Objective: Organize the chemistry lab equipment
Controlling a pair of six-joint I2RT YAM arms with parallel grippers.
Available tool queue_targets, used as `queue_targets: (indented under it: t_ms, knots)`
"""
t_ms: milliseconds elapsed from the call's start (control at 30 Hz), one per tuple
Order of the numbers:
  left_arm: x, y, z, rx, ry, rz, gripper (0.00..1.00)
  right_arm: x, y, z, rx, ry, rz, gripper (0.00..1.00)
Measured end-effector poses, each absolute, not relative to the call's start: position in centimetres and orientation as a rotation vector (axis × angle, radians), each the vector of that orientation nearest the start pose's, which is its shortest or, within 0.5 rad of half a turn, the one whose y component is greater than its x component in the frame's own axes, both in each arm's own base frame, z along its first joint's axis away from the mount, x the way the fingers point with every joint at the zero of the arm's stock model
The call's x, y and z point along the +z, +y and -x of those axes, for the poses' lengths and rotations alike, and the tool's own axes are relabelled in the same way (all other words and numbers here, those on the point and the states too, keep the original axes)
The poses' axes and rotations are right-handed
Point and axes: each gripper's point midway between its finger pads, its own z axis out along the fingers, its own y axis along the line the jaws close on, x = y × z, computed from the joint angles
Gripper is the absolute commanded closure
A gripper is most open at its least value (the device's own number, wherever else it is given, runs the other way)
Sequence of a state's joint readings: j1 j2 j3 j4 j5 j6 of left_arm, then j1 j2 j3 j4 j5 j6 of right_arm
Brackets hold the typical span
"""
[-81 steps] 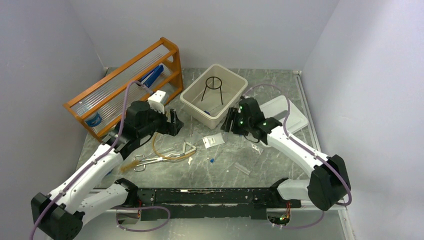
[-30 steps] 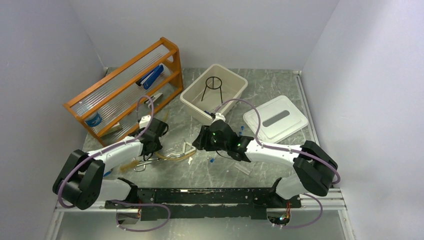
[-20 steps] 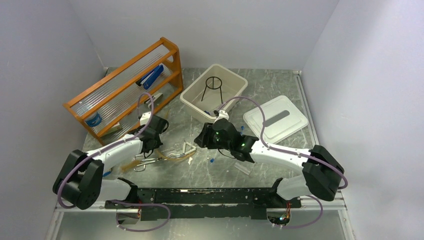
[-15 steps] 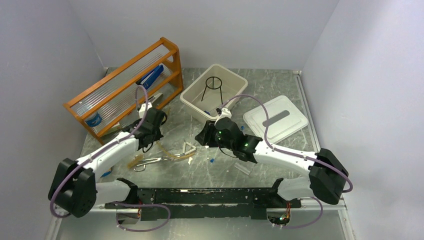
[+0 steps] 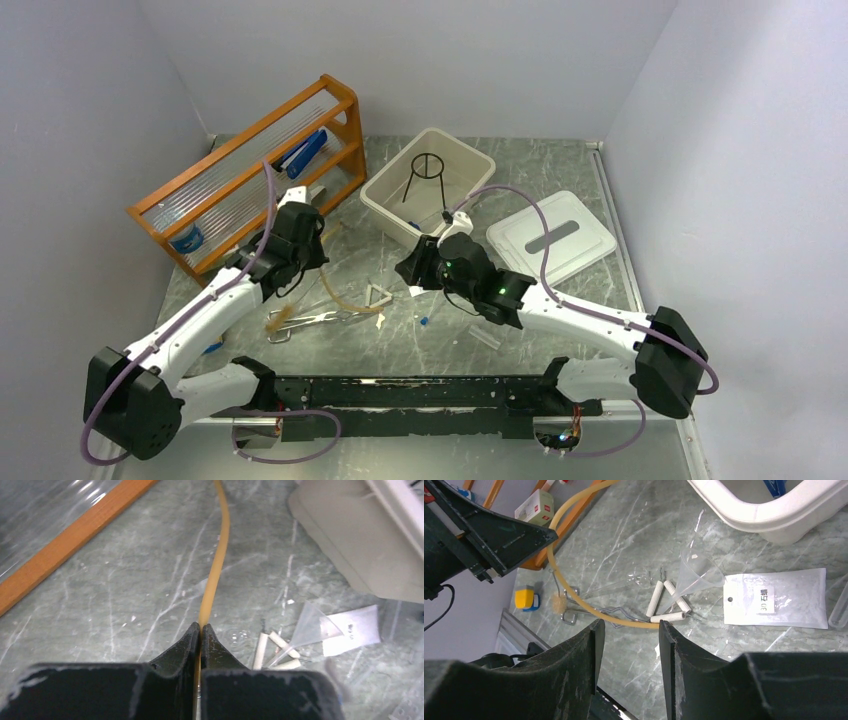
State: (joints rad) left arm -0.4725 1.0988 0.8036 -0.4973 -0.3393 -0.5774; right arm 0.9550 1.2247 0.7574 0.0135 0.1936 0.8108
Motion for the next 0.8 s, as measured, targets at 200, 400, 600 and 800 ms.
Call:
queue_targets:
  t_ms: [200,400,600,800]
  knots:
    - [15.6,-12.7,-29.7,-0.279,2.229,0.199,0.95,16.8,31.5,-22.9,0.896,2.145,0.021,0.52]
    - [21.7,-14.4,-31.7,-0.375,2.095,0.144,0.95,17.1,31.4,-22.9,0.899,2.136,0.01,0.51]
    - [27.2,-15.0,-31.6,-0.437,1.985,0.07,0.95,17.8,30.9,-22.9,0.891,2.125,0.001,0.48]
    - [34.4,-16.8,-31.4,-0.548,1.852,-0.061,0.95,20.7,29.9,-25.1,0.848,2.082,-0.015,0.48]
